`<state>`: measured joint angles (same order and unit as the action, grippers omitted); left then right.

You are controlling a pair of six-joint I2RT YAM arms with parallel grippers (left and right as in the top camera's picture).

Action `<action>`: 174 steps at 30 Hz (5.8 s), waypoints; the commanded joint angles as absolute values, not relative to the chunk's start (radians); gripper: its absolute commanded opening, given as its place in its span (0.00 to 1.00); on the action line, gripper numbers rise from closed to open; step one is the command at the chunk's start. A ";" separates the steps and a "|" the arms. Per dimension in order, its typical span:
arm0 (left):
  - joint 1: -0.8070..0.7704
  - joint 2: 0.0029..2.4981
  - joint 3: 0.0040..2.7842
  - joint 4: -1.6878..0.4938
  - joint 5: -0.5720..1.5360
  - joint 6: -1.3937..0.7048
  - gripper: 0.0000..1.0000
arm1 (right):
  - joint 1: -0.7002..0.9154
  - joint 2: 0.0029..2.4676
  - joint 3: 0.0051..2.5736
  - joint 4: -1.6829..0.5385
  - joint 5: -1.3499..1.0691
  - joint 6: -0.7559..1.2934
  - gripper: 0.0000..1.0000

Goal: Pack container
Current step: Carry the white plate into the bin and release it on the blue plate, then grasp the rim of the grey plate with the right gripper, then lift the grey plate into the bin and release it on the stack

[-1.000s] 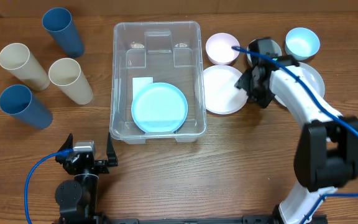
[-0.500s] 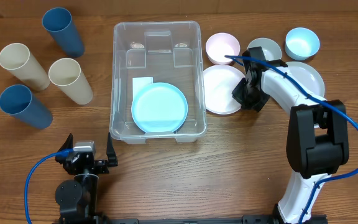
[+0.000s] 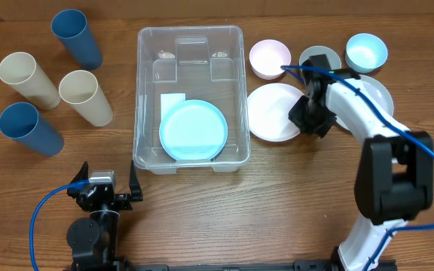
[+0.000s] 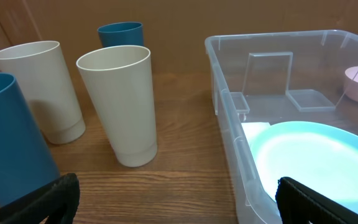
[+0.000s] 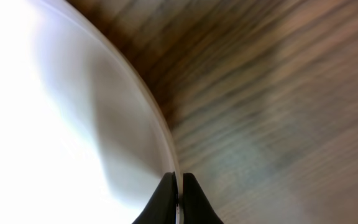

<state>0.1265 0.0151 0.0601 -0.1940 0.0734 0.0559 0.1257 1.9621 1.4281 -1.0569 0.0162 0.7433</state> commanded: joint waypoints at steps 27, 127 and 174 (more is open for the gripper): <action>0.132 0.005 0.057 -0.194 0.071 0.068 1.00 | 0.358 1.472 1.494 -0.995 0.022 0.491 0.04; 0.132 0.005 0.057 -0.194 0.071 0.068 1.00 | -0.326 1.759 1.255 -0.909 -0.101 0.649 0.04; 0.132 0.005 0.057 -0.194 0.071 0.068 1.00 | 0.569 1.818 1.514 -0.838 -0.189 0.437 0.49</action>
